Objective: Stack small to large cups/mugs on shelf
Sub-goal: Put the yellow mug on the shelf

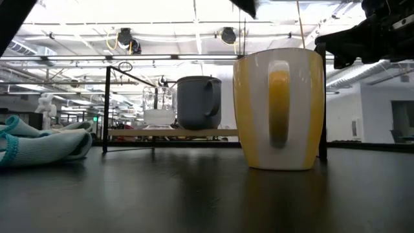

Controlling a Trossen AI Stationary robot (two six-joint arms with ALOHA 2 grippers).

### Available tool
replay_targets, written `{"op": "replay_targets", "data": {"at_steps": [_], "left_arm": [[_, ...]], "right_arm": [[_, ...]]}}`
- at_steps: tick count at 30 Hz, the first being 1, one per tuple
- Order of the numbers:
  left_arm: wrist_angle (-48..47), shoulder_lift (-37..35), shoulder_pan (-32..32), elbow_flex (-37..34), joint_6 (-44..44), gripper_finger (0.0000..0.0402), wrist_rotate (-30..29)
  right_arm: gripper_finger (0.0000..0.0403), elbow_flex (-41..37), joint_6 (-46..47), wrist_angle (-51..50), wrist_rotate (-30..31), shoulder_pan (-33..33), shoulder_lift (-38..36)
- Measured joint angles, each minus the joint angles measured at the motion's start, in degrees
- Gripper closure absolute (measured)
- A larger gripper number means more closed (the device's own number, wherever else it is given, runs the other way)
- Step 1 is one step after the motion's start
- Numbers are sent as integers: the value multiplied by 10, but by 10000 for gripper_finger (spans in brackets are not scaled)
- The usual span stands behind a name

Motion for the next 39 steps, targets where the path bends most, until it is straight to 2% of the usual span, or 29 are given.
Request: {"op": "replay_targets", "data": {"at_steps": [3,9,13,16,21,28,35,39], "left_arm": [[-17,-50,-17,-17,-24,392,-52],[-7,-168,-58,-88,-69,399,-132],[50,-266,-83,-186,-106,400,-173],[134,-348,-92,-299,-120,400,-180],[347,-472,-95,-532,-97,401,-144],[588,-596,-38,-816,-83,401,-92],[800,-717,13,-1022,-80,401,31],[866,-754,32,-1096,-87,401,51]], "right_arm": [[403,0,11,0,0,0,0],[403,0,14,-2,0,0,4],[403,0,16,0,-1,0,6],[403,0,17,1,-2,0,6],[403,0,16,0,-2,0,6],[403,0,17,0,-2,0,6],[403,0,27,1,-2,0,6],[403,0,27,5,-9,0,7]]}}
